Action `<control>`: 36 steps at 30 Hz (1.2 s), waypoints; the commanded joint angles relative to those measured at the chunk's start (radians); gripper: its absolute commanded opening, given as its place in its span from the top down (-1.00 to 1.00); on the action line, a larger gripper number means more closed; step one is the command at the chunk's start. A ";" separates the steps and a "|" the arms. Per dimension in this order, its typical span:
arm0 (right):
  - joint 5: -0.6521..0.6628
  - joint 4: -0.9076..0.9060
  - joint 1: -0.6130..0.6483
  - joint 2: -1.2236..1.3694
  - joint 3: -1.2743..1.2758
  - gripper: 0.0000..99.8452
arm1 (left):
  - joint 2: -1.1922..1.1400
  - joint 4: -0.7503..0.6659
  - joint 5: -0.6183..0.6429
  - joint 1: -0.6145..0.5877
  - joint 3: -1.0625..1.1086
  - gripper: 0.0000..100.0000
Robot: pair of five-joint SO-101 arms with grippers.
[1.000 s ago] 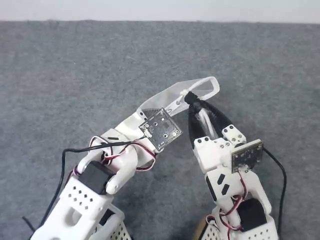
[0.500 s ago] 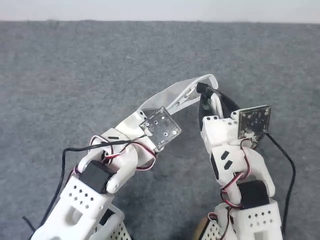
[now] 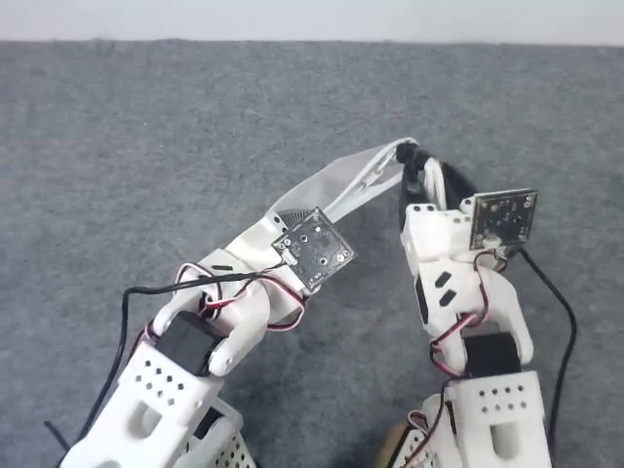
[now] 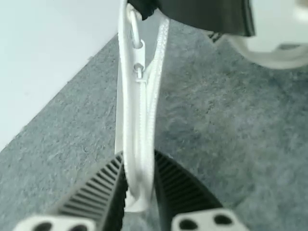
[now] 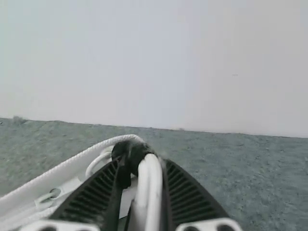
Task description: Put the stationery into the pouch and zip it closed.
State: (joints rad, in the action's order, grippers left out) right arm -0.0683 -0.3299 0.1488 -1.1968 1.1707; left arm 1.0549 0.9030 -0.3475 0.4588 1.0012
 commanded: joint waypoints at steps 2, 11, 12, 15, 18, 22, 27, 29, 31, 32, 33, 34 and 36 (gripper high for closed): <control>-0.003 0.084 -0.131 0.076 -0.068 0.99 | 0.017 -0.008 0.015 -0.015 0.031 0.98; -0.071 0.093 -0.260 0.211 -0.137 0.99 | 0.018 -0.008 0.015 -0.015 0.031 0.98; -0.089 0.093 -0.277 0.237 -0.149 0.99 | 0.018 -0.008 0.015 -0.015 0.031 0.98; -0.110 0.093 -0.305 0.314 -0.184 0.99 | 0.018 -0.008 0.032 -0.017 0.030 0.98; -0.110 0.093 -0.300 0.352 -0.192 0.99 | 0.018 -0.008 0.034 -0.017 0.030 0.98; -0.110 0.058 -0.306 0.318 -0.196 0.99 | 0.018 -0.006 0.034 -0.017 0.030 0.98; -0.160 -0.058 -0.410 0.311 -0.285 0.99 | 0.018 -0.006 0.034 -0.017 0.030 0.98; -0.175 -0.058 -0.438 0.355 -0.310 0.99 | 0.018 -0.006 0.034 -0.017 0.030 0.98; -0.178 -0.056 -0.447 0.429 -0.345 0.99 | 0.018 -0.006 0.034 -0.017 0.030 0.98; -0.181 -0.056 -0.455 0.472 -0.367 0.99 | 0.018 -0.005 0.034 -0.017 0.030 0.98; -0.183 -0.058 -0.463 0.515 -0.393 0.99 | 0.018 -0.005 0.034 -0.017 0.030 0.98; -0.186 -0.065 -0.472 0.553 -0.419 0.99 | 0.018 -0.005 0.034 -0.017 0.030 0.98; -0.224 -0.068 -0.493 0.611 -0.453 0.99 | 0.018 -0.005 0.034 -0.018 0.030 0.98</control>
State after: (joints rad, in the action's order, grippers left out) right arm -0.2493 -0.3959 -0.2378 -0.6767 0.8270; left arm 1.0610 0.8846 -0.3337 0.4634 1.0257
